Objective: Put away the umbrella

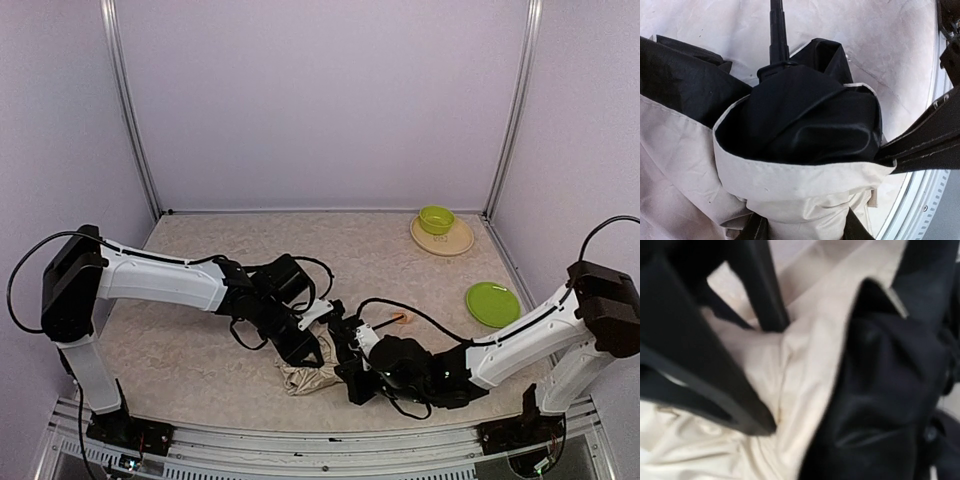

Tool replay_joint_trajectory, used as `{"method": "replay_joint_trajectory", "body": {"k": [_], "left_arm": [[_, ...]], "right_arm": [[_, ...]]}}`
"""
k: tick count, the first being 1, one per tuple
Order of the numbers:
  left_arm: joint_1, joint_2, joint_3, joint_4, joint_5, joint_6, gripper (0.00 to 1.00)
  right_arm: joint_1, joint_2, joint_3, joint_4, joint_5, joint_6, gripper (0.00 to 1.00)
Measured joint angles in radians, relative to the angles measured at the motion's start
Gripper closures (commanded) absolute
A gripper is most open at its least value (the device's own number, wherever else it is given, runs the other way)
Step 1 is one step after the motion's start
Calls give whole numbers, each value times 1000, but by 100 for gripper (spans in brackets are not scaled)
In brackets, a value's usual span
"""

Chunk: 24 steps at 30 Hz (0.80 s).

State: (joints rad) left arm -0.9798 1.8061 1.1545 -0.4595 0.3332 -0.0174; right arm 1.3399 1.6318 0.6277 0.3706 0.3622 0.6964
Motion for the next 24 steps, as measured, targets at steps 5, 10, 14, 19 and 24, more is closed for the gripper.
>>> {"method": "replay_joint_trajectory", "body": {"k": [5, 10, 14, 19, 24], "left_arm": [[-32, 0, 22, 43, 13, 37, 88], [-61, 0, 35, 73, -5, 86, 90], [-67, 0, 35, 55, -23, 116, 90], [-60, 16, 27, -58, -45, 140, 90], [-51, 24, 36, -69, -27, 153, 90]], "right_arm": [[-82, -176, -141, 65, -133, 15, 100], [-158, -262, -218, 104, -281, 23, 99], [-201, -282, -225, 105, -378, -1, 91], [-240, -283, -224, 93, -416, -26, 81], [-238, -296, -209, 51, -483, -159, 75]]}}
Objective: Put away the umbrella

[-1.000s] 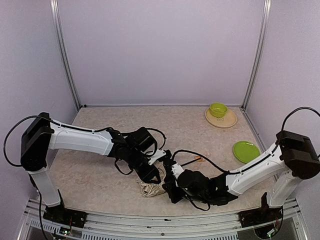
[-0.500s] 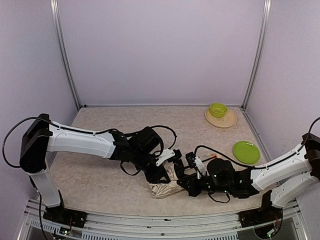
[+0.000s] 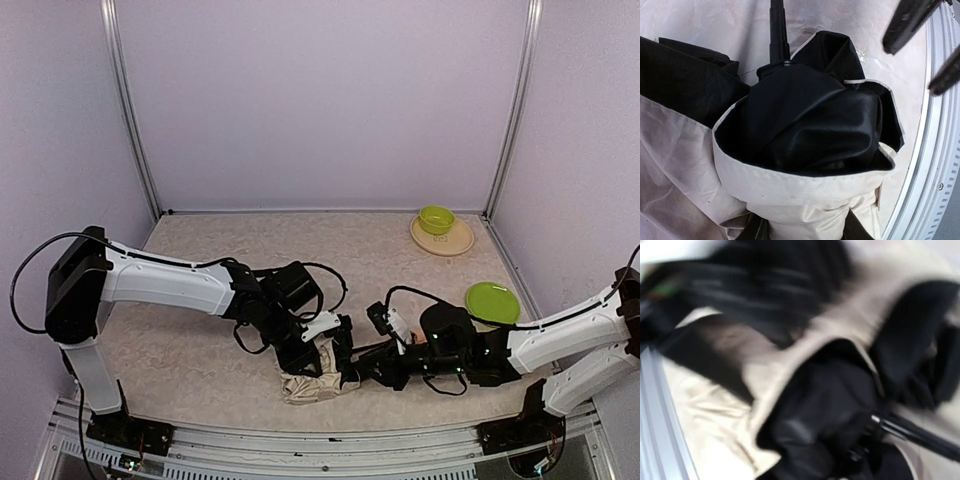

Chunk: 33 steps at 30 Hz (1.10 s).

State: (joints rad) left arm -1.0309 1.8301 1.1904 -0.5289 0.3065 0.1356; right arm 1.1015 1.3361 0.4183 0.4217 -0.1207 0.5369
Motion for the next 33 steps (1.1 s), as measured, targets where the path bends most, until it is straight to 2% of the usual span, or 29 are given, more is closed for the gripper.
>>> {"method": "replay_joint_trajectory", "body": {"k": [2, 6, 9, 12, 18, 22, 24, 27, 29, 33], "left_arm": [[10, 8, 4, -3, 20, 4, 90], [32, 18, 6, -4, 72, 14, 90], [37, 21, 9, -7, 84, 23, 89], [38, 26, 13, -11, 93, 31, 89], [39, 26, 13, -12, 102, 35, 93], [34, 24, 8, -4, 86, 35, 99], [27, 13, -5, 10, 68, 35, 100], [15, -2, -18, 26, 29, 32, 100], [10, -18, -28, 33, 0, 25, 100], [11, -73, -51, 43, -113, -10, 100]], "right_arm": [[19, -27, 14, -29, 4, -92, 70], [109, -32, 143, -166, 44, -354, 49], [148, -13, 233, -241, 68, -551, 39], [155, 12, 281, -304, 93, -714, 36], [151, 57, 343, -416, 85, -982, 37], [113, -3, 349, -470, -43, -1020, 34], [71, -78, 342, -479, -126, -1005, 33], [29, -193, 322, -472, -158, -950, 33], [2, -238, 307, -468, -157, -890, 38], [-48, -256, 217, -382, -171, -718, 54]]}}
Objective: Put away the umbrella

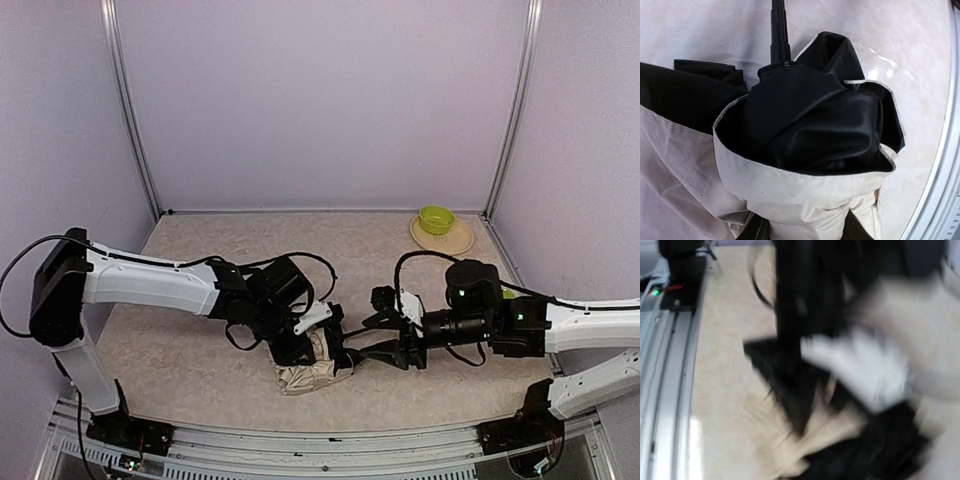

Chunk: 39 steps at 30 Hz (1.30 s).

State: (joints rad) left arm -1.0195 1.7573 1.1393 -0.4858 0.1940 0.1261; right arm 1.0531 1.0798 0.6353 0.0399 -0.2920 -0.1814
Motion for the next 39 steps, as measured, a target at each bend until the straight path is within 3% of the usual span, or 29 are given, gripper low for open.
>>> {"method": "replay_joint_trajectory", "body": {"k": [5, 8, 13, 18, 26, 31, 36, 38, 39], "left_arm": [[11, -103, -15, 29, -160, -40, 100], [9, -156, -14, 51, -220, -48, 100], [-29, -184, -11, 68, -283, -58, 100], [-41, -193, -42, 82, -294, -82, 100], [22, -285, -76, 90, -280, -119, 100], [21, -322, -71, 98, -256, -121, 100], [23, -330, -71, 98, -235, -122, 100], [24, -339, -70, 96, -225, -122, 100], [25, -342, -67, 94, -222, -121, 100]], "right_arm": [[36, 111, -179, 229, 17, 254, 56], [89, 273, -251, 427, 68, 378, 53], [98, 509, -203, 679, 130, 475, 51], [97, 700, -108, 885, 183, 553, 41], [106, 771, -100, 1026, 176, 513, 43], [118, 826, -13, 1045, 151, 435, 45], [122, 829, -32, 1138, 178, 394, 43], [122, 834, -49, 1166, 185, 387, 48], [122, 835, -52, 1171, 187, 384, 56]]}}
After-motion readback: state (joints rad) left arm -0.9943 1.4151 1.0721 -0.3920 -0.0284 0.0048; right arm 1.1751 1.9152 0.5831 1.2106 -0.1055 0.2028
